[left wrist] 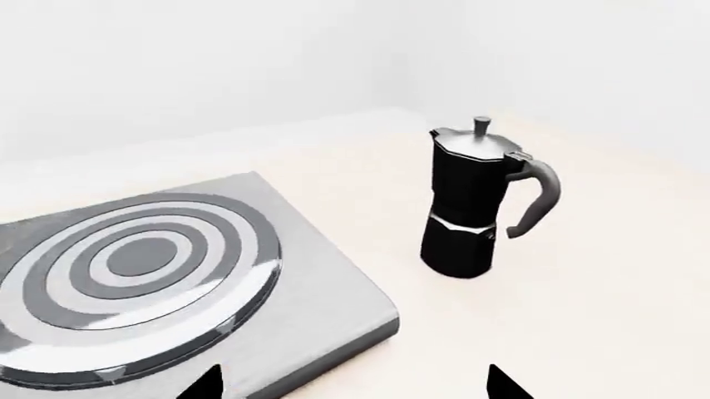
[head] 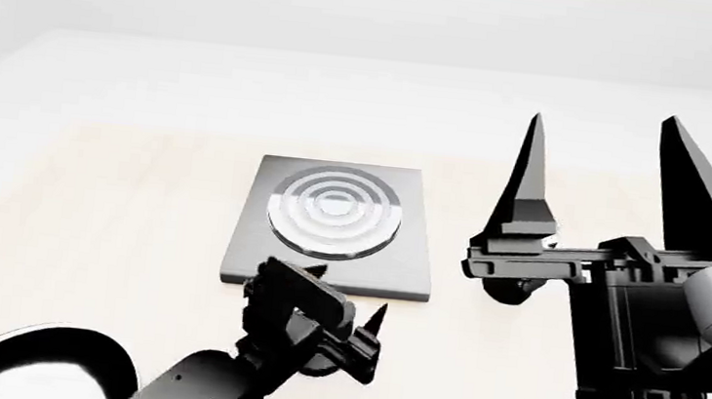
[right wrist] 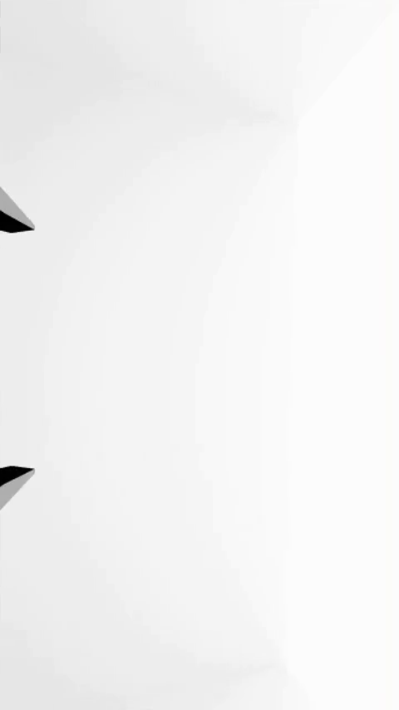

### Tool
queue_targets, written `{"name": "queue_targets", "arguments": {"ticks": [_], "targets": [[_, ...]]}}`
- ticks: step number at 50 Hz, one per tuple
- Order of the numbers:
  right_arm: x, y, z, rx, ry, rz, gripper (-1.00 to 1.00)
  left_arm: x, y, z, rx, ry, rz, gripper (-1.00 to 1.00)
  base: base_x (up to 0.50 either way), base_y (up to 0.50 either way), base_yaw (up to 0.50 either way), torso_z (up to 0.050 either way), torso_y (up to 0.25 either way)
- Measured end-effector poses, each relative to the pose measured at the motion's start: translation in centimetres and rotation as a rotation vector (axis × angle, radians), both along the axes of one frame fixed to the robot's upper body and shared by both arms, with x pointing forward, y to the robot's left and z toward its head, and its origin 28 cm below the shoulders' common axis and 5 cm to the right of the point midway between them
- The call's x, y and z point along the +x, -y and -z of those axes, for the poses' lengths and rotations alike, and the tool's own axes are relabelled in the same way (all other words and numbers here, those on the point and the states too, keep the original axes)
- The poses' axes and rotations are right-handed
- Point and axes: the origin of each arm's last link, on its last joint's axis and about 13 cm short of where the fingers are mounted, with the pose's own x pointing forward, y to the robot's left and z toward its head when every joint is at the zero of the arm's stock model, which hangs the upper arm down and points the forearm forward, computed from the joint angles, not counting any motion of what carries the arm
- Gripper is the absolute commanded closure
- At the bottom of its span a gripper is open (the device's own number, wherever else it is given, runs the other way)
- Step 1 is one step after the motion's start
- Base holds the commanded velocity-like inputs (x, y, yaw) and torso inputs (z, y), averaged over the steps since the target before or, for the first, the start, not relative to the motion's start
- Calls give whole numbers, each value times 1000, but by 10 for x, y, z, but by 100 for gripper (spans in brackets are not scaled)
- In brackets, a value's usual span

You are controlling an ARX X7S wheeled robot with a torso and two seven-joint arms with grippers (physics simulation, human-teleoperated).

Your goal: Turn on the stove and put the moka pot on it.

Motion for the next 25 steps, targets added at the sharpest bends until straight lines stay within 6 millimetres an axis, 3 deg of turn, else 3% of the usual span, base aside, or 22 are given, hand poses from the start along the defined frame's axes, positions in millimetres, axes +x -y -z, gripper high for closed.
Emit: {"name": "queue_targets", "arguments": {"ticks": [10,18,25], "targets": [[10,6,3,-18,-32,28,-100,5,-22,-64,-161,423,-222,-100,0,0,0,0,0],[26,13,11,-36,-86,59,-100,-12,-40,-109,-223,712,-363,-100,0,0,0,0,0],[44,21,23,-49,-150,92,-100,-32,-50,-137,-246,898,-433,-100,0,0,0,0,0]]}}
